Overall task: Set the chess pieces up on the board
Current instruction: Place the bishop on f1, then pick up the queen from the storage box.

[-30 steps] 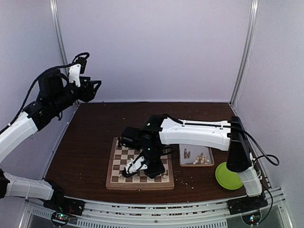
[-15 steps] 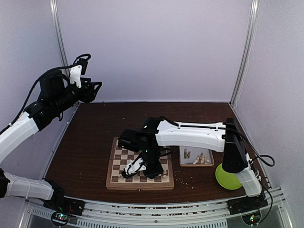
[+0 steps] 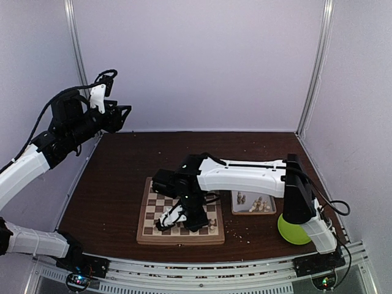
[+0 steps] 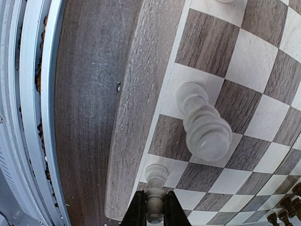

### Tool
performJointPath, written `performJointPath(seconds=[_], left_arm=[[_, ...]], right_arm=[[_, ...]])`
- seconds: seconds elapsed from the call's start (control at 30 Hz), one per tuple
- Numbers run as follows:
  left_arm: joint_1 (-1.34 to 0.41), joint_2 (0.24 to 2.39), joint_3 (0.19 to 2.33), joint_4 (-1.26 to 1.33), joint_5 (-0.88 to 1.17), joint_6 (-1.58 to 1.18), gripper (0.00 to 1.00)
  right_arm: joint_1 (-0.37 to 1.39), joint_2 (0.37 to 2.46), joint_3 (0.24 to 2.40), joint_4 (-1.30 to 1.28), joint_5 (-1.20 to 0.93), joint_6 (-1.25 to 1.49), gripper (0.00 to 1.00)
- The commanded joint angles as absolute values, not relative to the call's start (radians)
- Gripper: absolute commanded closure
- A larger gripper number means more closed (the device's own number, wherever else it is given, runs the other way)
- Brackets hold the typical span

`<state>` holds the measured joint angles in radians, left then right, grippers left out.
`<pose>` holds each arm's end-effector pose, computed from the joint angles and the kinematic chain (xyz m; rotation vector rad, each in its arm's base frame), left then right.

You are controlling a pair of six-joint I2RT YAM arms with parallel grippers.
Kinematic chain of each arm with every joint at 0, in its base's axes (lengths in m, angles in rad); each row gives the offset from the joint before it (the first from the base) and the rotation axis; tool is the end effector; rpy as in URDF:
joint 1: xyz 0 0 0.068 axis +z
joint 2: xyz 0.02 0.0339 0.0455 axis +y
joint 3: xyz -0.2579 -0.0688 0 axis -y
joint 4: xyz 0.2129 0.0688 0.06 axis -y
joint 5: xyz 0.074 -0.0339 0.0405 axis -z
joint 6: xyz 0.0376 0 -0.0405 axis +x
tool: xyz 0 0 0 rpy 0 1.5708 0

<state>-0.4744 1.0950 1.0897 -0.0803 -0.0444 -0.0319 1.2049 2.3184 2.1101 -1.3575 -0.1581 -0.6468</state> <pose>0.2020 -0.1019 0.3921 0.3328 1.6344 -0.3475 0.1435 0.3911 0.2062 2.4727 -1.8593 -0.2377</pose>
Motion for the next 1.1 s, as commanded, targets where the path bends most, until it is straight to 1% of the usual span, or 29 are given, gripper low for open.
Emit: performJointPath(seconds=[0.0, 0.17, 0.2, 0.33, 0.43, 0.53, 0.7, 0.77, 0.87, 1.07], left_arm=[[-0.476, 1.1, 1.086, -0.048, -0.036, -0.02, 0.42], [-0.476, 1.105, 1.086, -0.048, -0.031, -0.02, 0.42], [-0.476, 1.105, 1.085, -0.048, -0.03, -0.02, 0.42], [-0.476, 1.107, 1.085, -0.048, -0.027, -0.022, 0.42], [-0.476, 1.11, 1.085, -0.048, -0.025, -0.021, 0.42], [-0.476, 1.111, 1.086, -0.048, -0.022, -0.023, 0.42], [-0.476, 1.117, 1.087, -0.049, -0.007, -0.029, 0.42], [-0.476, 1.118, 1.088, -0.05, -0.002, -0.032, 0.42], [-0.476, 1.124, 1.089, -0.051, 0.005, -0.038, 0.42], [-0.476, 1.132, 1.09, -0.051, 0.012, -0.042, 0.42]], right_arm=[[1.209, 2.336, 2.146, -1.361, -0.145, -0.634, 0.91], [1.209, 2.331, 2.139, -1.358, -0.134, -0.633, 0.78], [1.208, 2.327, 2.138, -1.358, -0.129, -0.632, 0.74], [1.208, 2.296, 2.135, -1.364, -0.111, -0.637, 0.69], [1.204, 2.246, 2.132, -1.39, -0.098, -0.642, 0.68], [1.185, 2.149, 2.088, -1.397, -0.099, -0.647, 0.67], [1.095, 1.963, 1.97, -1.368, -0.116, -0.624, 0.66], [1.03, 1.909, 1.909, -1.34, -0.125, -0.598, 0.66], [0.885, 1.847, 1.794, -1.273, -0.12, -0.55, 0.68], [0.62, 1.814, 1.546, -1.12, -0.047, -0.45, 0.75]])
